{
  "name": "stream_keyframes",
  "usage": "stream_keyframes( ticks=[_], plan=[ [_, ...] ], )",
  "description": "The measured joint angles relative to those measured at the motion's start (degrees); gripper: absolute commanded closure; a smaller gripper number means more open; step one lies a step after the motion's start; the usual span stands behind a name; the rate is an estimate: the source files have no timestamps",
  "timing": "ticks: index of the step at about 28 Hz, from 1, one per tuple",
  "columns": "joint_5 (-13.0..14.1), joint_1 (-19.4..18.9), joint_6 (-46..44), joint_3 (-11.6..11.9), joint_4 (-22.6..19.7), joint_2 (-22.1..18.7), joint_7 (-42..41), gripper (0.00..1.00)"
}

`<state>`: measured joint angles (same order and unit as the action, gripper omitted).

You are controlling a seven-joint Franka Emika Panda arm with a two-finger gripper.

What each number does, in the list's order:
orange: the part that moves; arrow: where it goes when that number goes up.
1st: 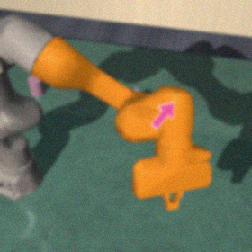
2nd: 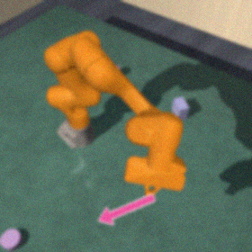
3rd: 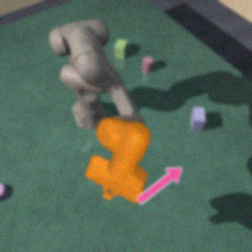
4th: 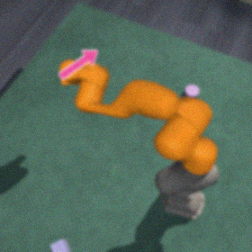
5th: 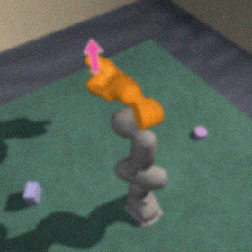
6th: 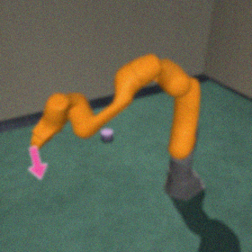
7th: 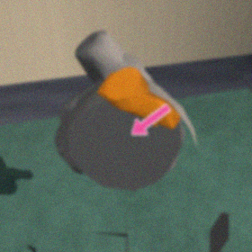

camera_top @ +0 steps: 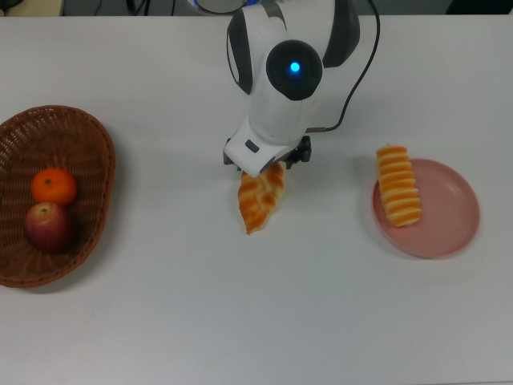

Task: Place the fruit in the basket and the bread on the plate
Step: 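Move the gripper down onto the braided bread roll, then grasp the braided bread roll and lift it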

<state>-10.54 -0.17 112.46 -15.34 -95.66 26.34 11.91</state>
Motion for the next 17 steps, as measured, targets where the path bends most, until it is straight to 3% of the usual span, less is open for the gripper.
stream_keyframes(
  ticks=[2, 5, 6, 7, 11, 12, 14, 17],
  plan=[
    [-0.10, 0.00, 0.84, 0.01, -0.38, 0.45, 0.00, 0.00],
    [-0.33, -0.13, 2.13, 0.01, -1.45, 0.96, 0.00, 0.11],
    [-0.50, -0.19, 2.35, 0.01, -1.69, 1.07, 0.00, 0.17],
    [-0.63, -0.24, 2.58, 0.01, -1.92, 1.13, 0.01, 0.40],
    [-0.86, -0.29, 3.02, 0.01, -2.26, 1.12, 1.35, 0.73],
    [-0.86, -0.23, 3.04, 0.01, -2.24, 1.09, 2.01, 0.87],
    [-0.86, -0.05, 3.06, 0.02, -2.12, 0.95, 3.37, 0.97],
    [-0.86, 0.24, 3.09, 0.05, -2.04, 0.45, 4.94, 0.99]
  ],
)
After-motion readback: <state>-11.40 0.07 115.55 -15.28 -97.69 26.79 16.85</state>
